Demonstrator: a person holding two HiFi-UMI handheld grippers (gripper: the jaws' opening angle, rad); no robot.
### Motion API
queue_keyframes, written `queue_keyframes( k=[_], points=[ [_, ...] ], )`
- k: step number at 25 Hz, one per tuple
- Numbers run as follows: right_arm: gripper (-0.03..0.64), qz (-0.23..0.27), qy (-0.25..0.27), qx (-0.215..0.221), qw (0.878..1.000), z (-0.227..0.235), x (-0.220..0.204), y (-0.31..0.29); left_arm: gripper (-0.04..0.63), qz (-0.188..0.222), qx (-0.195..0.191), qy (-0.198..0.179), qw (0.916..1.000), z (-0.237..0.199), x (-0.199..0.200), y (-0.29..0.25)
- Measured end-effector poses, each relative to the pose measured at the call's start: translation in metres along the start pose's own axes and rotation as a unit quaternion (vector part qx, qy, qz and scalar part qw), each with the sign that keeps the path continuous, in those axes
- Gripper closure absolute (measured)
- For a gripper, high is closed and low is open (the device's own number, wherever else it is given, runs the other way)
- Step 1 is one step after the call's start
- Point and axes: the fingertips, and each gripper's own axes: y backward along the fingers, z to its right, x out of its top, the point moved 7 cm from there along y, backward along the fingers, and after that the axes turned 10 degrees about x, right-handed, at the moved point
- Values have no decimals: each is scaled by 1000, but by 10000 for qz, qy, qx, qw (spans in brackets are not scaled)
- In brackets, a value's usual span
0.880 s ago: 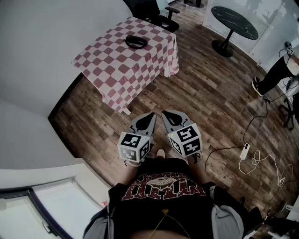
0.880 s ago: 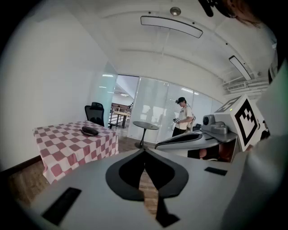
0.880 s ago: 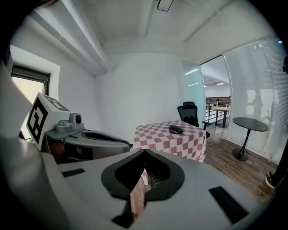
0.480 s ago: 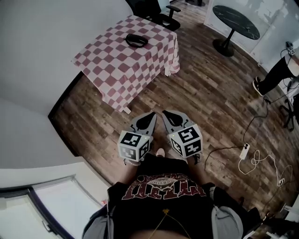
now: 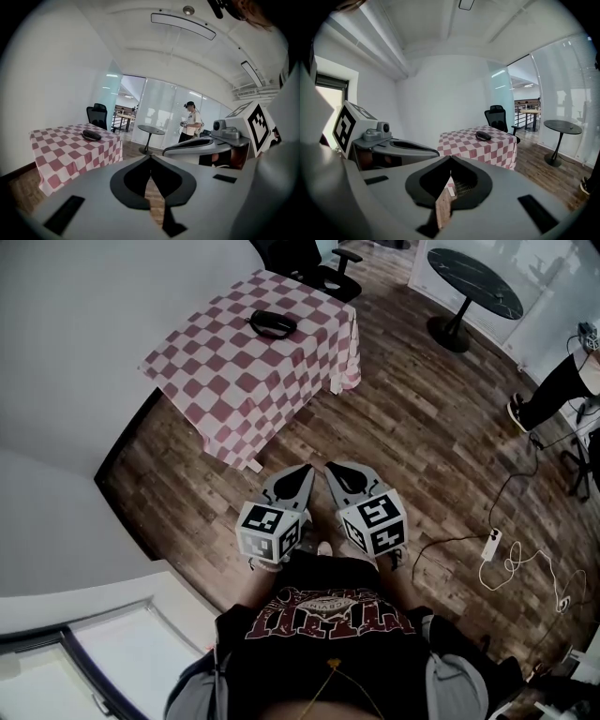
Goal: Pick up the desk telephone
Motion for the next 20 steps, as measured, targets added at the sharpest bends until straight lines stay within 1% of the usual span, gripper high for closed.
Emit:
queue_keyframes(
  k=[8, 20],
  points=[
    [598, -71, 94, -34, 9999, 20, 22, -42, 588, -22, -83, -24, 10000, -41, 14, -28],
    [598, -80, 204, -49, 9997, 47, 61, -118, 588, 79, -166, 92, 9998, -112, 43, -67]
  ],
)
